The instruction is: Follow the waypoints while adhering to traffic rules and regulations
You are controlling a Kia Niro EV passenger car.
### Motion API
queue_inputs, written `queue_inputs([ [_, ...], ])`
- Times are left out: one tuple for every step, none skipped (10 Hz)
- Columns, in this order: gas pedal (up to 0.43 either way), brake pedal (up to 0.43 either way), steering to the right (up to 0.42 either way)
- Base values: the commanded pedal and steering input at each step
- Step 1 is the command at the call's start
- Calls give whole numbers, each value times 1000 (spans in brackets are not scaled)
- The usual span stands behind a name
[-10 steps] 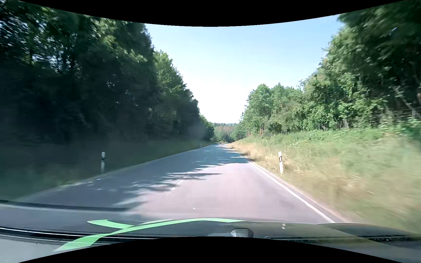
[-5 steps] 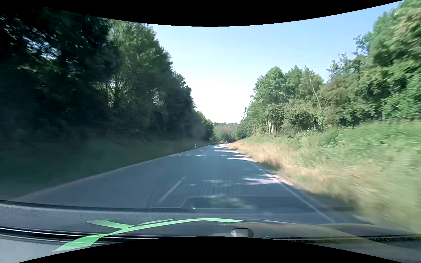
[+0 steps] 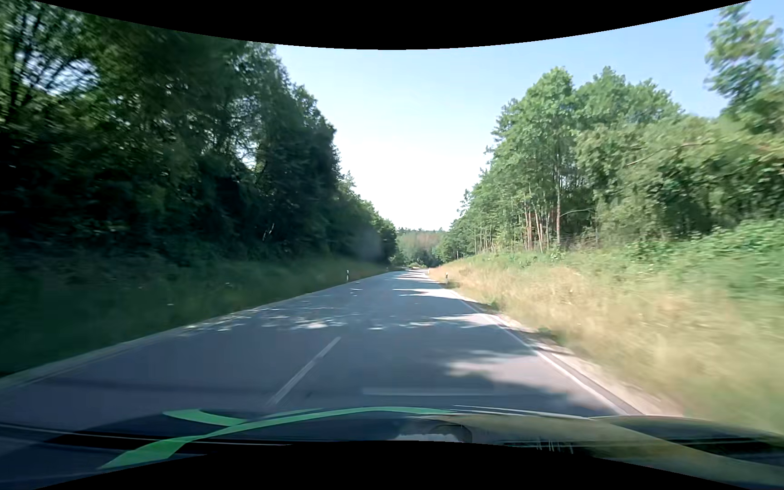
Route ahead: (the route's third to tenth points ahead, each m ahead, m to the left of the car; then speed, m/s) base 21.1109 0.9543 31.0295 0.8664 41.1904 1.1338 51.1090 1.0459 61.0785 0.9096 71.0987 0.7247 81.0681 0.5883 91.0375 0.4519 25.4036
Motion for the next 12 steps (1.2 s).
queue_inputs([
  [20,0,-1],
  [20,0,-1],
  [20,0,-1],
  [20,0,-1],
  [20,0,-1],
  [20,0,-1],
  [20,0,-1],
  [20,0,-1],
  [20,0,-2],
  [8,0,0],
  [8,0,2],
  [0,0,2],
])
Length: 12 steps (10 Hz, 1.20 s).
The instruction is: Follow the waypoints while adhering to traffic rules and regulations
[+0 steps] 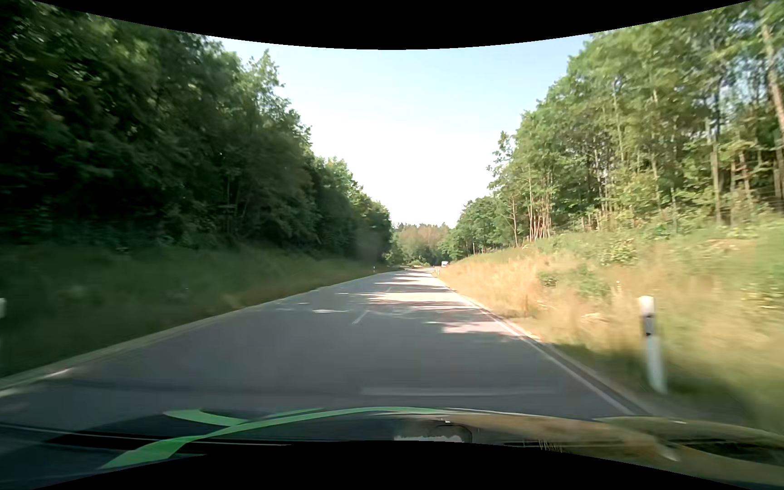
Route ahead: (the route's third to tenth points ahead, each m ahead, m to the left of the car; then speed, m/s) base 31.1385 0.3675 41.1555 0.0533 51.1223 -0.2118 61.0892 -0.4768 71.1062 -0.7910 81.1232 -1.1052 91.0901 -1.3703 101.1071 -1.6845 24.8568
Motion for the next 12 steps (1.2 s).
queue_inputs([
  [0,0,2],
  [0,0,1],
  [0,0,1],
  [0,0,1],
  [0,0,1],
  [0,0,1],
  [0,0,2],
  [0,0,2],
  [0,0,2],
  [0,0,2],
  [0,0,2],
  [0,0,2],
])
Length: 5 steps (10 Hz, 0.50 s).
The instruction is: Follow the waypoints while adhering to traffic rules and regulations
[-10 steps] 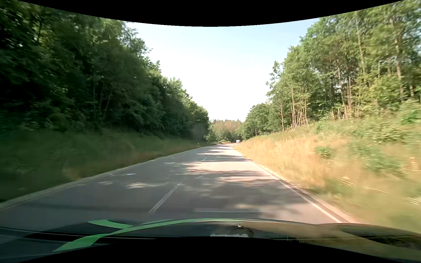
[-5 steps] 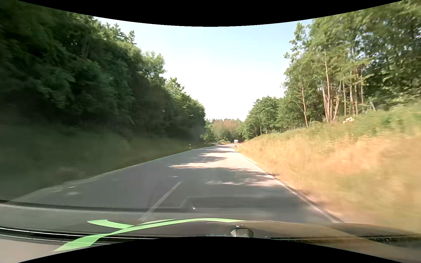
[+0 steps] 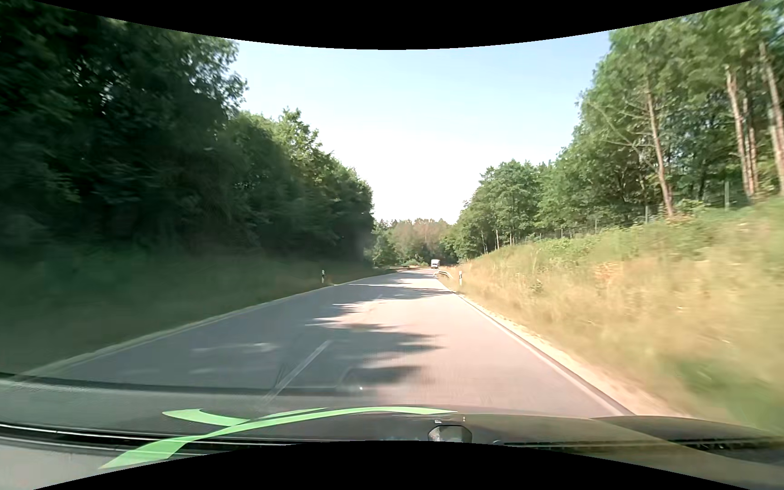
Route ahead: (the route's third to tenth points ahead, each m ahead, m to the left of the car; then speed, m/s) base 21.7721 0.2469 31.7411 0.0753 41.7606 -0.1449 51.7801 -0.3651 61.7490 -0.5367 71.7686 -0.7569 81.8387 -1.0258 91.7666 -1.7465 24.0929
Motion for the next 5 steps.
queue_inputs([
  [8,0,2],
  [20,0,2],
  [28,0,4],
  [28,0,4],
  [39,0,5],
])
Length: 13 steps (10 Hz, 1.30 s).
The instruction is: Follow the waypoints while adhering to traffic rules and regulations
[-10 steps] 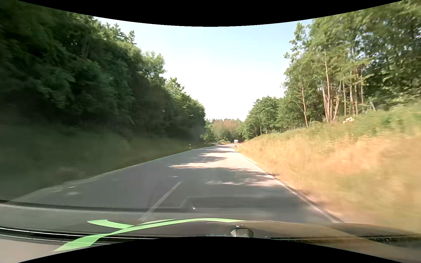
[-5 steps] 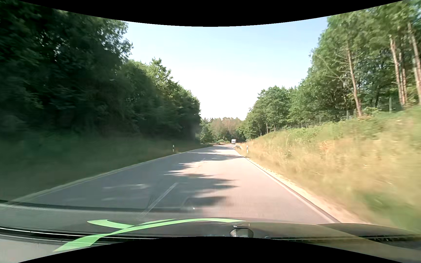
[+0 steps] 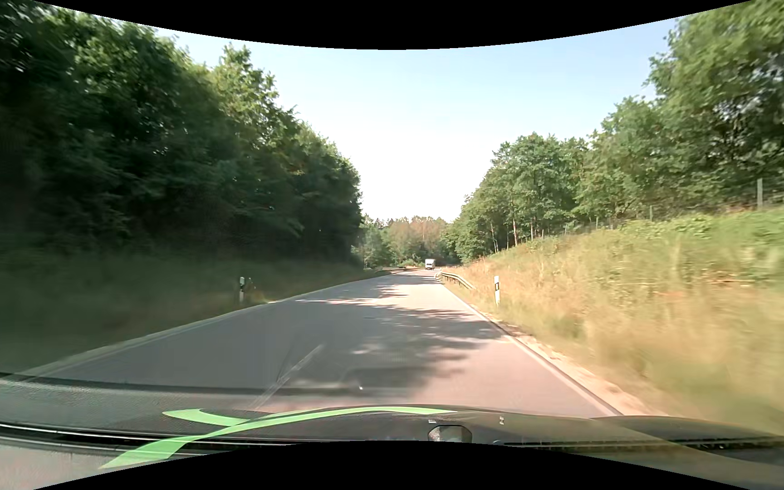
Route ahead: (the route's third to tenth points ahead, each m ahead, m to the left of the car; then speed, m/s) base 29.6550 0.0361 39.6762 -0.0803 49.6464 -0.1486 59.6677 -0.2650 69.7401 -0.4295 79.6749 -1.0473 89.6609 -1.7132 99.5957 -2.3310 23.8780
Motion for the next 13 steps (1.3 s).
queue_inputs([
  [39,0,5],
  [39,0,4],
  [39,0,3],
  [47,0,4],
  [67,0,3],
  [67,0,3],
  [87,0,3],
  [98,0,3],
  [118,0,3],
  [118,0,3],
  [118,0,3],
  [118,0,3],
  [118,0,3],
])
